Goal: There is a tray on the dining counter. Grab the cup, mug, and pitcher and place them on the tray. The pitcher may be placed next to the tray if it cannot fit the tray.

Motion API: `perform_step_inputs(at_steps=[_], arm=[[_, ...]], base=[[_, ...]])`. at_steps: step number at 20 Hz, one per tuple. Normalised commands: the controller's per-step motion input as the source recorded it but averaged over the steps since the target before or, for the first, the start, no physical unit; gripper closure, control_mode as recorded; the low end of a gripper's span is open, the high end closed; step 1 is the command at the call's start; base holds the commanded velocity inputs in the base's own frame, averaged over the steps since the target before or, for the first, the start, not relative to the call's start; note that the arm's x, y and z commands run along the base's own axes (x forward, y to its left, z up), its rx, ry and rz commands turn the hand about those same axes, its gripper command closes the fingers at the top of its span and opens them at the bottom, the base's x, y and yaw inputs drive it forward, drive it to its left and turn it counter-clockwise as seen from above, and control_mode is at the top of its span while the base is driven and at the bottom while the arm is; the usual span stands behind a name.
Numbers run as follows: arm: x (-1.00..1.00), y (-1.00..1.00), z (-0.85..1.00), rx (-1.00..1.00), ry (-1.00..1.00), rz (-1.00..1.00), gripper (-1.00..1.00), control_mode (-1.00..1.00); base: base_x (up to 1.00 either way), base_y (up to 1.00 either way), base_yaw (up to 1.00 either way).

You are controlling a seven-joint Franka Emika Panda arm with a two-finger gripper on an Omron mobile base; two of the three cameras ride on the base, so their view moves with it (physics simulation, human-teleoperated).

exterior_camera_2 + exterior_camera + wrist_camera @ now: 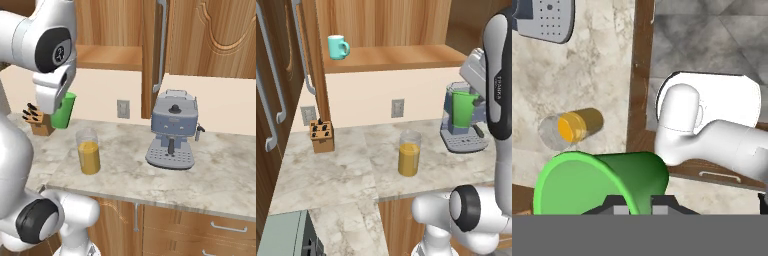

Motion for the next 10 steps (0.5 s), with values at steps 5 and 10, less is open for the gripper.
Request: perform_step_inputs(at_steps=[5,10], arm=[[-0.39,0.00,-0.02,-0.06,-0.08,0.00,1.00,-1.00],[-0.29,0.00,0.00,0.00,0.00,0.00,1.00,-1.00]], base=[[0.00,0.00,0.00],[0.00,0.00,0.00]])
